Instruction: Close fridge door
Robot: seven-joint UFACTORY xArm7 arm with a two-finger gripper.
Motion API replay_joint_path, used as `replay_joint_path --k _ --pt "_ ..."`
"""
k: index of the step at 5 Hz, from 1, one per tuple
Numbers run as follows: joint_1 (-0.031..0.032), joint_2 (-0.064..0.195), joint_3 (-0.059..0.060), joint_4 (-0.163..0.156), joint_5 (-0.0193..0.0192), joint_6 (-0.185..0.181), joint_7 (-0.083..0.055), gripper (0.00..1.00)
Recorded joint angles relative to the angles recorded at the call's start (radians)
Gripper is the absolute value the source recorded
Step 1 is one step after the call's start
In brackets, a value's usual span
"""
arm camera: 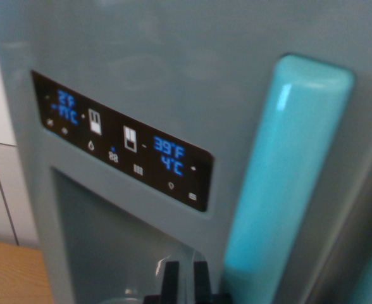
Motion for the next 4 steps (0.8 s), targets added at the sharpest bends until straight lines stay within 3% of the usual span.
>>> replay_joint_path --k 1,2,3,4 --pt "0.0000 0.000 0.000 0.000 0.0000 0.000 0.000 1.00" --pt "0.0000 0.038 -0.019 0.031 0.0000 0.000 0.000 1.00" --pt "0.0000 0.038 -0.019 0.031 0.0000 0.000 0.000 1.00" --pt "0.0000 0.063 -0.039 0.046 0.0000 0.000 0.000 1.00"
